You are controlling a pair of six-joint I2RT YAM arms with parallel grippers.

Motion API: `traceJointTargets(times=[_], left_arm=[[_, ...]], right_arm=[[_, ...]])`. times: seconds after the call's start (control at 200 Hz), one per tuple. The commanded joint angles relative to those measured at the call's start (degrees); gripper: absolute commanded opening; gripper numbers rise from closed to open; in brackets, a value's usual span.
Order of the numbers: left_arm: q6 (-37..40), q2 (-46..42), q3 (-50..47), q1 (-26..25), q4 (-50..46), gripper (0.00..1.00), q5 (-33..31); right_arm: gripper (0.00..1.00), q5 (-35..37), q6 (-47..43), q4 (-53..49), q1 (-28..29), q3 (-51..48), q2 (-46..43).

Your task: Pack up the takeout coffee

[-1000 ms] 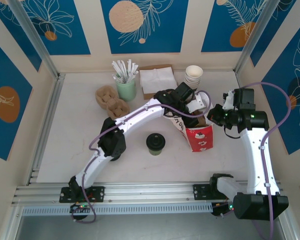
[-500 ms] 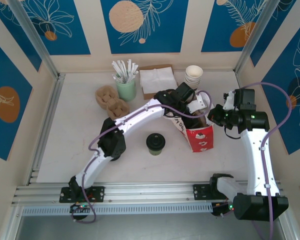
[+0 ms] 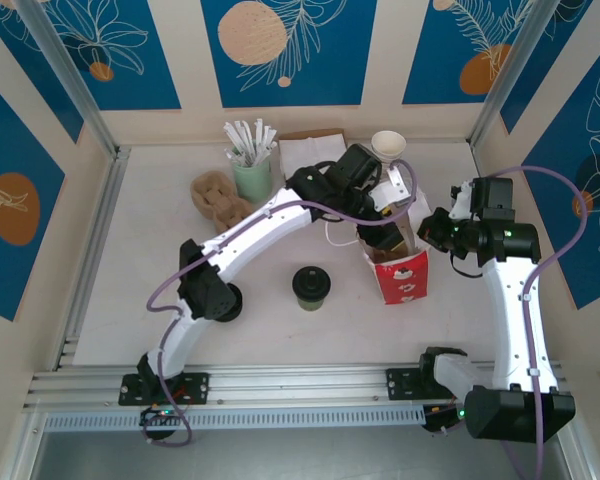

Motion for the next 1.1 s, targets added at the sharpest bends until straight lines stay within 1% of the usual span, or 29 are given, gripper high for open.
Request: traceJointTargets(times=[0.0, 0.2, 0.325, 0.445, 0.65, 0.725, 0.86, 0.92, 0.96, 1.035, 1.095], left_arm=[[-3.3, -4.6, 2.2, -0.7, -1.7, 0.78, -3.1], [-9.2, -9.9, 2.2, -0.4, -1.7, 0.78, -11.6], [-12.0, -12.2, 1.9, 0.1, -3.4, 0.78, -15.1], [-13.3, -14.5, 0.3, 0.3, -4.2, 0.78, -16.5], [-15.1, -21.4, -10.5, 0.4, 0.5, 0.80, -19.9], [-15.3, -23.1, -12.8, 0.6, 0.9, 0.80, -20.7], [-15.6, -25.2, -15.7, 1.0, 0.6, 0.80, -22.4], [-15.6, -26.0, -16.8, 1.0, 0.3, 0.80, -23.0], [-15.7, -26.6, -17.4, 1.0, 0.0, 0.80, -23.5], [-16.0, -27.8, -18.9, 1.0, -0.3, 0.81, -24.8], [-16.3, -29.0, -20.3, 1.0, -0.2, 0.81, -25.9]], right_arm=[[0.00, -3.3, 3.4, -2.1, -1.1, 1.1, -0.1], [0.00, -11.0, 9.1, 0.7, -2.9, -0.3, -0.3], [0.00, -13.1, 12.9, 3.6, -3.2, -2.0, -0.5], [0.00, -13.4, 15.6, 6.9, -3.1, -3.9, -1.1], [0.04, -11.8, 15.7, 9.2, -1.4, -5.2, -0.2], [0.10, -10.3, 15.2, 9.3, -0.4, -5.3, -0.1], [0.33, -9.3, 13.2, 8.4, 0.4, -4.9, -0.1], [0.44, -7.3, 10.6, 6.2, 0.2, -3.3, -0.1], [0.49, -5.3, 8.0, 4.2, 0.1, -1.6, 0.1], [0.56, -1.1, 3.6, 0.4, -0.2, 2.3, 0.9], [0.58, 0.1, 0.6, -1.8, -0.5, 5.4, 1.5]])
